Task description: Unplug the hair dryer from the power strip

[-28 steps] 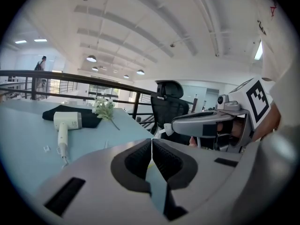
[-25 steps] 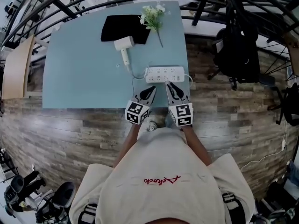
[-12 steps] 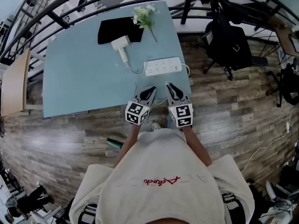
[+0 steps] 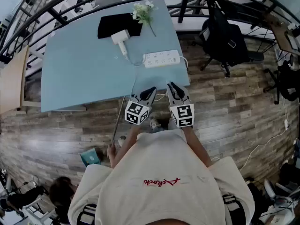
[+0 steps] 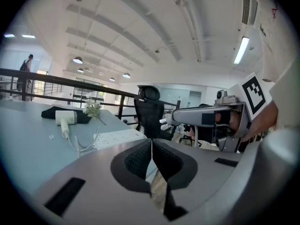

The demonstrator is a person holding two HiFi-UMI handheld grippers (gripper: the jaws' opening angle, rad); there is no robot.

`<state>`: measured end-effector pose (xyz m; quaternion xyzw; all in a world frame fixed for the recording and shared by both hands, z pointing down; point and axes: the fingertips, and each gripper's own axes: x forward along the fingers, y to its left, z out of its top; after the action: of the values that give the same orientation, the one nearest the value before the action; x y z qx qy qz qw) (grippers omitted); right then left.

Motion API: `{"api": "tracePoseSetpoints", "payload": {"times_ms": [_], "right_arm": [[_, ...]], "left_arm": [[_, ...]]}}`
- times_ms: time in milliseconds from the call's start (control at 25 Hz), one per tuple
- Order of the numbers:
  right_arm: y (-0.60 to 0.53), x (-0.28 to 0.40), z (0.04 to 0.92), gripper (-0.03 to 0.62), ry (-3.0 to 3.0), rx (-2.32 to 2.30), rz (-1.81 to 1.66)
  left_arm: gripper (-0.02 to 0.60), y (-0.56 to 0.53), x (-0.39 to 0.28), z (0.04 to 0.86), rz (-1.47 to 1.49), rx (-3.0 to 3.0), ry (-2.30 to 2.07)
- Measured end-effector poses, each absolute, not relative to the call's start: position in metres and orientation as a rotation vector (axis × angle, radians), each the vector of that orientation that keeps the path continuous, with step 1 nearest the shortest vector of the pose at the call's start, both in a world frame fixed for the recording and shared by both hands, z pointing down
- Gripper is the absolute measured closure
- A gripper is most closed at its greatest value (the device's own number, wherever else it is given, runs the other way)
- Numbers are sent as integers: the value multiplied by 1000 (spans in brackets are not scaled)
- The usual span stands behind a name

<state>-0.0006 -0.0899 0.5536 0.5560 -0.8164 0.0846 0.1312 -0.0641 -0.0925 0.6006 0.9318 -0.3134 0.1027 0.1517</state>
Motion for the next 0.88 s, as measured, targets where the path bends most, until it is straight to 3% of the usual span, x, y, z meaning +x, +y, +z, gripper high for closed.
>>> {"api": "tracePoseSetpoints", "payload": {"times_ms": [880], "right_arm": [[-21,62,532,522,-2472,1536,234]], "left_arm": [[571,-14,-20,582,287,2621,-1084]]}}
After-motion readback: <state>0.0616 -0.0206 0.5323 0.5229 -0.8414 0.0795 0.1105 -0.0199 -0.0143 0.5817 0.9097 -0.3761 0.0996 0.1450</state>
